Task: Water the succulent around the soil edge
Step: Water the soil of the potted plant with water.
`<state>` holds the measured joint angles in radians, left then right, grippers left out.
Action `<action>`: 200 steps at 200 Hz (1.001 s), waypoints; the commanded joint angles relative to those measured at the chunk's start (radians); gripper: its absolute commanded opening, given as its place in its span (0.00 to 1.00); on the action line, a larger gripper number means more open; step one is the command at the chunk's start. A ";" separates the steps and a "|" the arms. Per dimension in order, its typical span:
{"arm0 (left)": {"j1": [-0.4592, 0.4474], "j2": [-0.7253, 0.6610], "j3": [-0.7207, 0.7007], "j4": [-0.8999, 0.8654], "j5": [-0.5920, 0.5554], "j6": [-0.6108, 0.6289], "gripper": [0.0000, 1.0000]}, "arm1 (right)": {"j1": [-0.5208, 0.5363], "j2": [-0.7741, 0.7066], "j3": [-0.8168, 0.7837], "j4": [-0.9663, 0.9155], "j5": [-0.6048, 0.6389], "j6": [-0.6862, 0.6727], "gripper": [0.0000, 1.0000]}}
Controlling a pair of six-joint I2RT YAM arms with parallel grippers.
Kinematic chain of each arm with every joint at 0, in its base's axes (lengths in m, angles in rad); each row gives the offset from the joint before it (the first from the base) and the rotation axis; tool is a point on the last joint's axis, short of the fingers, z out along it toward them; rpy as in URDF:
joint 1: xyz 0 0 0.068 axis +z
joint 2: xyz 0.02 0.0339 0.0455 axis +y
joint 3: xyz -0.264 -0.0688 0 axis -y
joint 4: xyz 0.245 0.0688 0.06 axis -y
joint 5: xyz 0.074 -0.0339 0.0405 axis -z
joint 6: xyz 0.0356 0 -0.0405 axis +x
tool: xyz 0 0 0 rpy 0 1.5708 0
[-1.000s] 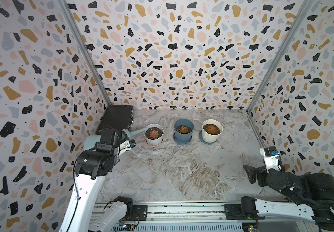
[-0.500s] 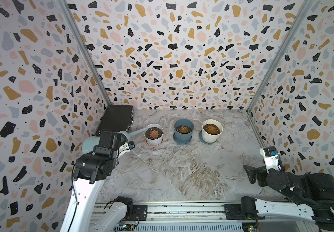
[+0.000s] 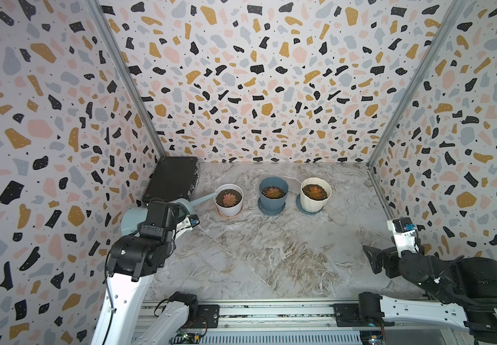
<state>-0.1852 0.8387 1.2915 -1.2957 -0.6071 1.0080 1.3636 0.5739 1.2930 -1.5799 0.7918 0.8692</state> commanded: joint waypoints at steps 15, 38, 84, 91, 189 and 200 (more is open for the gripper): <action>0.006 -0.032 -0.011 0.041 -0.022 -0.023 0.00 | 0.004 0.016 0.015 -0.211 0.004 -0.008 0.99; 0.006 -0.042 -0.015 0.038 -0.016 -0.025 0.00 | 0.005 0.018 0.015 -0.212 0.003 -0.009 0.99; 0.006 -0.068 -0.024 0.020 0.001 -0.042 0.00 | 0.005 0.020 0.012 -0.212 0.002 -0.010 0.99; 0.006 -0.073 -0.024 0.015 0.004 -0.044 0.00 | 0.005 0.020 0.012 -0.212 0.000 -0.010 0.99; -0.007 -0.111 -0.045 -0.026 0.030 -0.079 0.00 | 0.004 0.019 0.007 -0.212 -0.006 -0.015 0.99; -0.010 -0.114 -0.049 -0.029 0.032 -0.083 0.00 | 0.005 0.019 0.006 -0.212 -0.006 -0.015 0.99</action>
<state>-0.1867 0.7414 1.2488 -1.3617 -0.5732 0.9535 1.3636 0.5777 1.2930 -1.5799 0.7776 0.8639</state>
